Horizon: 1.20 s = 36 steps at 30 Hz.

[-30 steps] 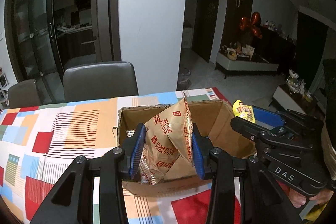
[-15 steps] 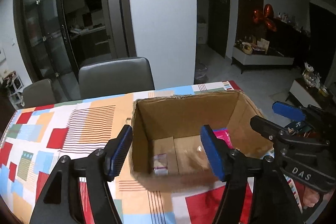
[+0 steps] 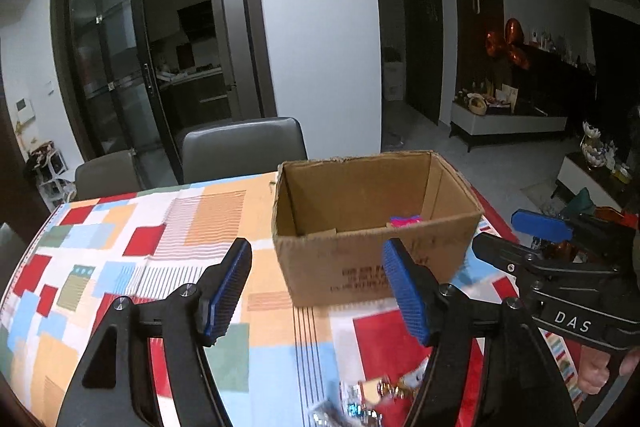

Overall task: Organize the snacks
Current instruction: 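Move both tools back to the remaining candies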

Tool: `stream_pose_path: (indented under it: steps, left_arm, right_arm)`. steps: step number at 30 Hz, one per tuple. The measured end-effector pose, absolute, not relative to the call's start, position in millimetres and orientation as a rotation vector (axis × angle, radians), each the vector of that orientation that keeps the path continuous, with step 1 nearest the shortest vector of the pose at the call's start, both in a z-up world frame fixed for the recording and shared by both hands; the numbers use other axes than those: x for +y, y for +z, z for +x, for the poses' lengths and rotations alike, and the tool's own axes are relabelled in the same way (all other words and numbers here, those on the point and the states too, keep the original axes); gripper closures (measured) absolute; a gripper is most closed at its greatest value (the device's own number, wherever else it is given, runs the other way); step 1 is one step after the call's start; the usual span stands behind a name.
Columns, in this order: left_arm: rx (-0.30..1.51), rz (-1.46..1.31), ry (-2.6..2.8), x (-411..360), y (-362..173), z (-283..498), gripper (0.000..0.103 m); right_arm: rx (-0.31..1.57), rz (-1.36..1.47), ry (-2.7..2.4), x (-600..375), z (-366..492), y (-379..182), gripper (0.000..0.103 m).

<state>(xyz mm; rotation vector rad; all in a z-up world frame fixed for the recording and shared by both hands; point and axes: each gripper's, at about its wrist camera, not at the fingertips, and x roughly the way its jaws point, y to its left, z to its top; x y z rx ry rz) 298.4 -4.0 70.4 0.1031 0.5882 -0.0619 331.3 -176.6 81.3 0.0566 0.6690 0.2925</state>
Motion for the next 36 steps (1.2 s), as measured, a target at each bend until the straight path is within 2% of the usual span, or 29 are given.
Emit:
stream_pose_path:
  steps: [17,36]
  left_arm:
    - [0.648,0.028,0.007,10.0,31.5,226.1,0.036]
    - [0.888,-0.026,0.023,13.4,-56.4,216.6,0.037]
  right_arm:
    - [0.661,0.051,0.303,-173.7,264.4,57.4,0.045]
    - [0.853,0.087,0.273,-176.4,248.9,-26.3,0.045]
